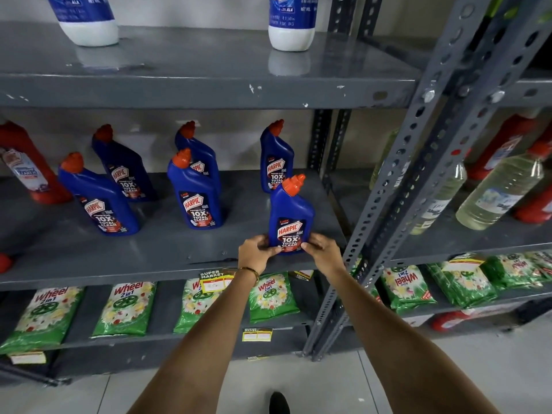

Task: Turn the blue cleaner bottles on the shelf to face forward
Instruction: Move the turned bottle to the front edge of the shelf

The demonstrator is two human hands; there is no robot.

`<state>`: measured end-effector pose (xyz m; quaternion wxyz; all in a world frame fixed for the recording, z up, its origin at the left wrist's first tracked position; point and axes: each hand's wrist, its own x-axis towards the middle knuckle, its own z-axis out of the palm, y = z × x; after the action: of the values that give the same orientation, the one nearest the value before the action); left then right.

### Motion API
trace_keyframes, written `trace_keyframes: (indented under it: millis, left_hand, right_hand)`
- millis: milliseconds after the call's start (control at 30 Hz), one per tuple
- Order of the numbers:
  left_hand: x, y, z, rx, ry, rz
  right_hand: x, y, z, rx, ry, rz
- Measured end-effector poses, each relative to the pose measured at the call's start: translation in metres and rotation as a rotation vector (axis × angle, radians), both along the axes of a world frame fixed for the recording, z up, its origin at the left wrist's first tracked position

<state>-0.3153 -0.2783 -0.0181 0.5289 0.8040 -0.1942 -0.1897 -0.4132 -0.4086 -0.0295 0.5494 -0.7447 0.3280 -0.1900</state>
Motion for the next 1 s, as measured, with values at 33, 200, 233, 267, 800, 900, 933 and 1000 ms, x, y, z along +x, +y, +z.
trace_keyframes:
  millis: [33,200,233,267,800,900,933,1000]
  left_hand:
    - [0.000,0.000,0.000,-0.003,0.005,-0.001]
    - [0.005,0.001,-0.001,-0.008,0.036,-0.023]
    - [0.007,0.001,-0.001,-0.007,0.054,-0.035]
    - [0.009,0.002,-0.001,-0.003,0.072,-0.046]
    - [0.045,0.052,-0.004,-0.048,0.074,-0.027]
    - [0.054,0.081,-0.004,-0.022,0.041,-0.016]
    - [0.057,0.092,-0.004,-0.013,0.030,-0.016]
    - [0.064,0.112,-0.004,0.001,0.012,-0.015]
  right_hand:
    - [0.000,0.000,0.000,-0.002,0.003,0.002]
    - [-0.001,-0.002,-0.001,0.044,-0.007,0.008]
    - [-0.001,-0.003,-0.001,0.078,-0.012,0.003]
    - [-0.001,-0.004,-0.001,0.110,-0.015,-0.003]
    - [-0.002,0.021,-0.001,0.245,-0.068,-0.297]
    - [-0.004,0.050,0.000,0.229,-0.067,-0.429]
    - [-0.004,0.061,0.000,0.217,-0.069,-0.453]
    - [-0.001,0.084,0.000,0.206,-0.079,-0.496]
